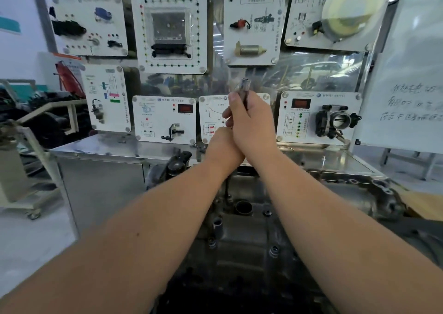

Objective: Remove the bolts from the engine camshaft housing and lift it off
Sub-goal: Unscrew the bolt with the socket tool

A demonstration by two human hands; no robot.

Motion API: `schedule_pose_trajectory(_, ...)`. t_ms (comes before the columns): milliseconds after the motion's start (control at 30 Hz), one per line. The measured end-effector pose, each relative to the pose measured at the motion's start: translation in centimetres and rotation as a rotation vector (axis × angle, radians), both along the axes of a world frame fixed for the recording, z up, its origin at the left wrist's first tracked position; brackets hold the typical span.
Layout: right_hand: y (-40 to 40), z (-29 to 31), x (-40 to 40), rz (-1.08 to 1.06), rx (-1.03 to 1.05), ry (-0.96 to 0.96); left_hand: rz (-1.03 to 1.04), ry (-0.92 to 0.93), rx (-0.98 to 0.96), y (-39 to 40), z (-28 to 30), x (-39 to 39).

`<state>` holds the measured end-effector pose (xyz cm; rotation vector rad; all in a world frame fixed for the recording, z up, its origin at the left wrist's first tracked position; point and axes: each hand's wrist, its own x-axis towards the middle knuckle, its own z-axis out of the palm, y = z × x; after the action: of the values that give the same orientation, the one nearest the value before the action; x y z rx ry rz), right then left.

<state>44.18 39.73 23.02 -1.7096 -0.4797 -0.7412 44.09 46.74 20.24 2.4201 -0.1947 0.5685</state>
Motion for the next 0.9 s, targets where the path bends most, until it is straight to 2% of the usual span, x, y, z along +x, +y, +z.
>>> schedule_pose_trajectory(100, -0.7, 0.1, 0.6, 0.058, 0.007, -0.017, -0.079, 0.073, 0.340, 1.8, 2.6, -0.5)
schedule_pose_trajectory(200, -0.8, 0.0, 0.9, 0.090, -0.036, -0.040, -0.193, 0.144, 0.453, 4.6, 3.5, -0.6)
schedule_pose_trajectory(433, -0.8, 0.1, 0.7, 0.182, -0.018, 0.035, -0.300, 0.123, 0.220, 6.0, 1.8, -0.4)
schedule_pose_trajectory(600, -0.7, -0.6, 0.7, 0.026, -0.200, -0.026, -0.315, 0.080, 0.211, 6.2, 1.6, -0.2)
schedule_pose_trajectory(700, -1.0, -0.7, 0.8, -0.064, -0.233, -0.078, -0.288, 0.070, 0.229, 6.3, 1.5, 0.1)
schedule_pose_trajectory(900, -1.2, -0.3, 0.7, -0.080, -0.315, -0.085, -0.258, 0.048, 0.229, 6.3, 1.5, 0.2)
